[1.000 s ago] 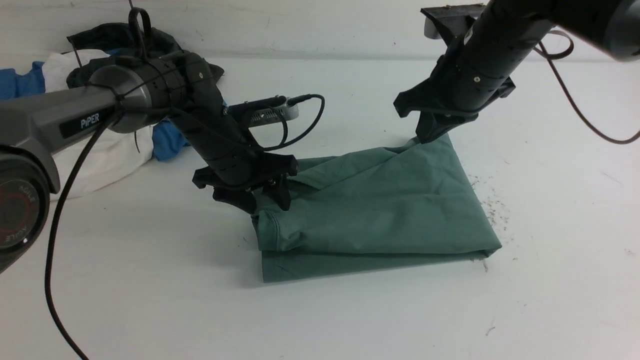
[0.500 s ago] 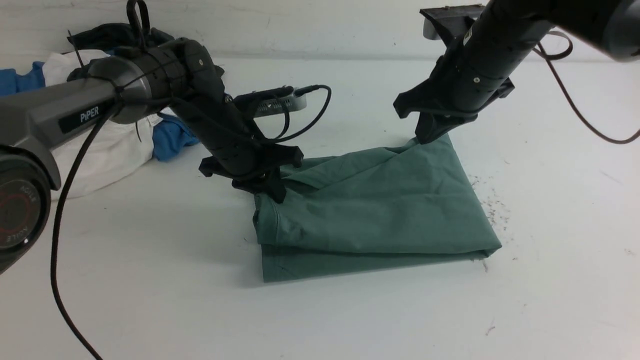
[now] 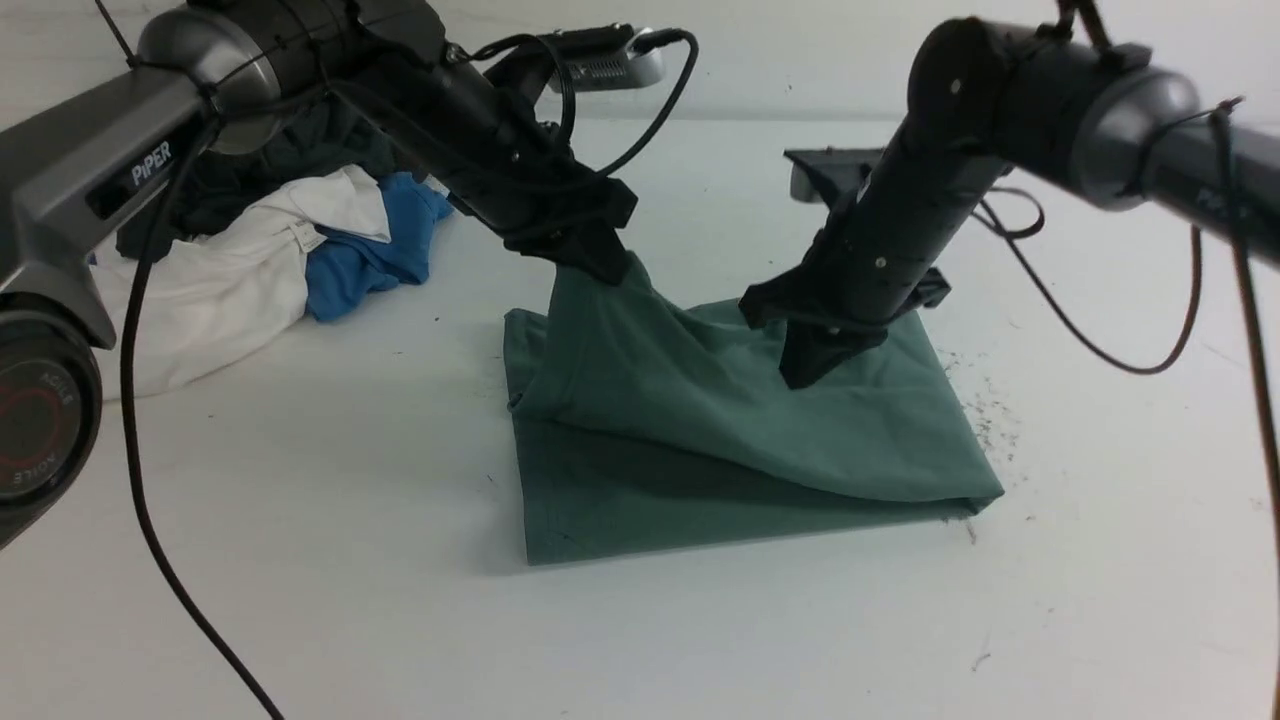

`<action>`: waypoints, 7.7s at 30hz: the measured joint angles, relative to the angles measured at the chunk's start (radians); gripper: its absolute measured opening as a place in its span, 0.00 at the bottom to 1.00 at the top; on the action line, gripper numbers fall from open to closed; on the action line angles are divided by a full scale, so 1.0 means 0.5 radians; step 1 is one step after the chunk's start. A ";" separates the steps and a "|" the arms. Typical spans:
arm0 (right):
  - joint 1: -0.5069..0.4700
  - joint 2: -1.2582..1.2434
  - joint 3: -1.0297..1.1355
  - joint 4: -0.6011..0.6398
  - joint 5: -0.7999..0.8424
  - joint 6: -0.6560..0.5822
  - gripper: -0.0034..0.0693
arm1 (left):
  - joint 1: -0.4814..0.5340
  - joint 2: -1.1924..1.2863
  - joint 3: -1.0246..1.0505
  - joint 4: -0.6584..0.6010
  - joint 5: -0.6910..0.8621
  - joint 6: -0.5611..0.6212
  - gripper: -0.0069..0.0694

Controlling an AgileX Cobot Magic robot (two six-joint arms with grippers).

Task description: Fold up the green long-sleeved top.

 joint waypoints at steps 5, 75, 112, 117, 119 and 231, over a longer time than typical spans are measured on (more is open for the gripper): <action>0.000 0.135 0.000 0.000 -0.012 0.000 0.03 | 0.000 0.000 -0.011 0.120 -0.057 0.002 0.14; -0.006 0.146 -0.623 -0.489 -0.135 -0.601 0.05 | 0.011 0.025 -0.149 0.606 -0.075 -0.612 0.14; 0.013 0.530 -0.625 -0.030 -1.097 -0.669 0.56 | 0.178 0.389 -0.146 1.273 -0.311 -1.243 0.54; 0.013 0.358 -0.625 -0.073 -0.789 -0.668 0.56 | 0.178 0.386 -0.234 1.417 -0.178 -1.281 0.70; 0.013 0.305 -0.625 -0.083 -0.722 -0.666 0.56 | 0.178 0.375 -0.268 1.428 -0.146 -1.290 0.70; -0.130 -4.203 2.314 -0.537 -1.384 0.368 0.03 | 0.039 -3.043 2.187 0.691 -0.211 -0.767 0.09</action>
